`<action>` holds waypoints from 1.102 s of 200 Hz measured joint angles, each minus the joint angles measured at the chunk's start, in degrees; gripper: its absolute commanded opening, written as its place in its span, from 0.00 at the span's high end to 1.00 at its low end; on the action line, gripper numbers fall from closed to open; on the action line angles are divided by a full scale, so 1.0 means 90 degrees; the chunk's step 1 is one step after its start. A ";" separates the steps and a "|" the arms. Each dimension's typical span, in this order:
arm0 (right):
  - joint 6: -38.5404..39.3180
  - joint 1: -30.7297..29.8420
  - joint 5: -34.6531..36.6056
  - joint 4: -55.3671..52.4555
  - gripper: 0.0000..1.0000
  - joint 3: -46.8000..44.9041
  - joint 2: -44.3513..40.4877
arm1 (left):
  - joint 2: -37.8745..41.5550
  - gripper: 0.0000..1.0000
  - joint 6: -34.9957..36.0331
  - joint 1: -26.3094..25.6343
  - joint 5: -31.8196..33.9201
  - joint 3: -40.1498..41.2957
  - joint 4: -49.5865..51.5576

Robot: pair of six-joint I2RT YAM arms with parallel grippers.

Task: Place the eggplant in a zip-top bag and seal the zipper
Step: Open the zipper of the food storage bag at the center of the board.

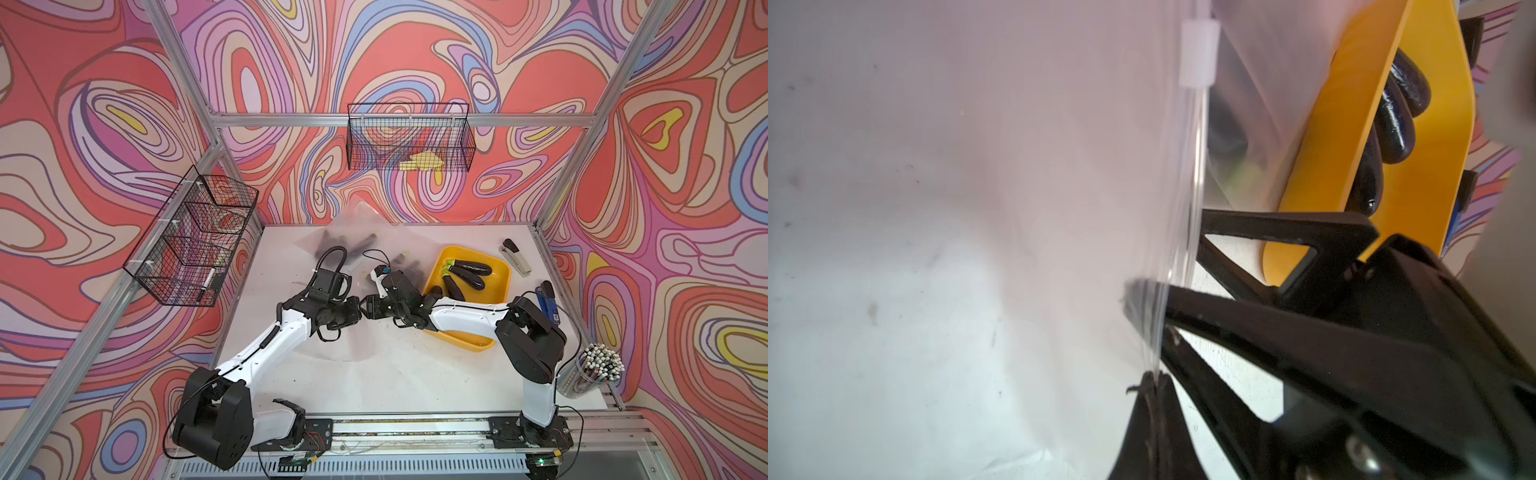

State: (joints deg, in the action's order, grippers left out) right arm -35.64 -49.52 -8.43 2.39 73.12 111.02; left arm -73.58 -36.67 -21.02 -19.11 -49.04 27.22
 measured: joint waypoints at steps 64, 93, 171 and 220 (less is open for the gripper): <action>0.0151 -0.0007 0.0168 -0.0515 0.76 0.0143 0.0024 | 0.0316 1.00 0.0029 0.0029 0.0131 0.0032 0.0029; 0.0168 -0.0007 0.0192 -0.0680 0.85 0.0083 0.0024 | 0.0347 1.00 0.0051 0.0051 0.0177 0.0032 0.0056; -0.0177 -0.0151 -0.0119 -0.0231 0.97 -0.0228 -0.0097 | 0.0175 0.75 0.0151 0.0051 0.0748 0.0160 0.0197; -0.0440 -0.0408 -0.0170 0.0051 0.99 -0.0231 -0.0153 | 0.0119 0.64 0.0160 0.0049 0.0806 0.0199 0.0214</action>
State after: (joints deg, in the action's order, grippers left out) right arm -39.59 -53.19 -9.96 2.85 71.05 109.65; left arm -72.51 -35.22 -20.58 -11.86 -47.24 29.15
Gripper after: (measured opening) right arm 0.043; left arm 0.345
